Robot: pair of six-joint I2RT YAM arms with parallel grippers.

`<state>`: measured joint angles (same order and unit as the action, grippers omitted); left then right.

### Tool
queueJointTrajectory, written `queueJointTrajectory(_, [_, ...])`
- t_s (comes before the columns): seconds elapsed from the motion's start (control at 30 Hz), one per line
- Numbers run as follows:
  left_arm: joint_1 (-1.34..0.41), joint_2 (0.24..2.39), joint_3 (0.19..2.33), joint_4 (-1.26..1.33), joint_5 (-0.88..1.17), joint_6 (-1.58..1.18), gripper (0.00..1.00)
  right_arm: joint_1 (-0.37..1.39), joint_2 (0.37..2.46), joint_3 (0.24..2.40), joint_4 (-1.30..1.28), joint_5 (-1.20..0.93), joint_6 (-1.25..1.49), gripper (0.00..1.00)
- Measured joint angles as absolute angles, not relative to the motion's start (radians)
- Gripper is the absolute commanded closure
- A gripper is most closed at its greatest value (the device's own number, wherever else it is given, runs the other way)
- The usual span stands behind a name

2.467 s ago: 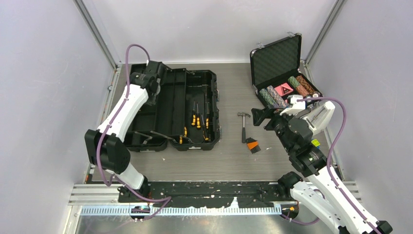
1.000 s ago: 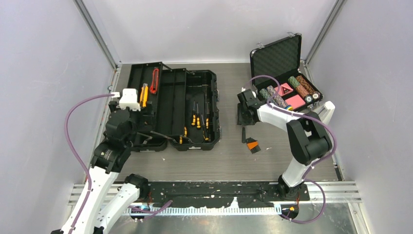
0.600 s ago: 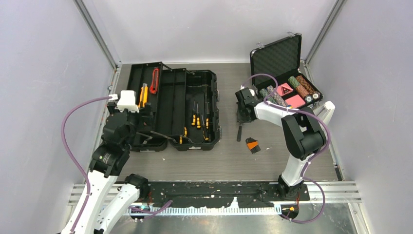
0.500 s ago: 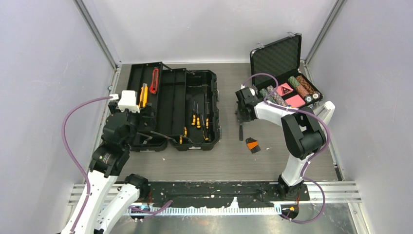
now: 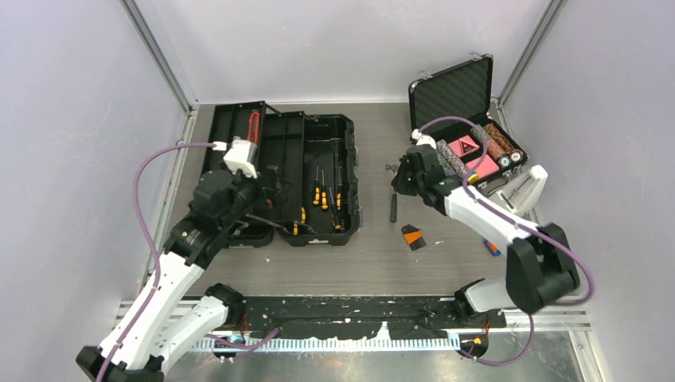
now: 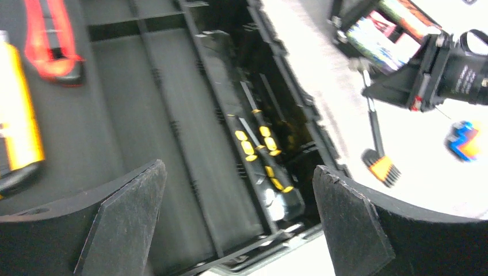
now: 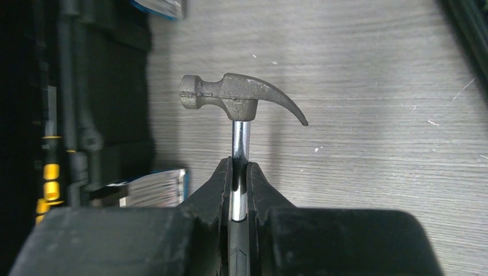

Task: Pack the tool kit

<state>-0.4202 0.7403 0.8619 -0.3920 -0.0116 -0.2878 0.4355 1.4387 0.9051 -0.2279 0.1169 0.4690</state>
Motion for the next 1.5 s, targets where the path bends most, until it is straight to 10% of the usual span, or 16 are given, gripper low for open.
queueJointTrajectory(0.9, [-0.919,1.387,1.118,-0.103,0.083,-0.443,0.16,0.435,0.835,0.663,-0.051,-0.048,0.781,0.95])
queueJointTrajectory(1.5, [-0.968,1.534,1.209,-0.11,0.109,-0.445,1.0,0.435,0.812,0.619,0.0,-0.087,0.839,0.95])
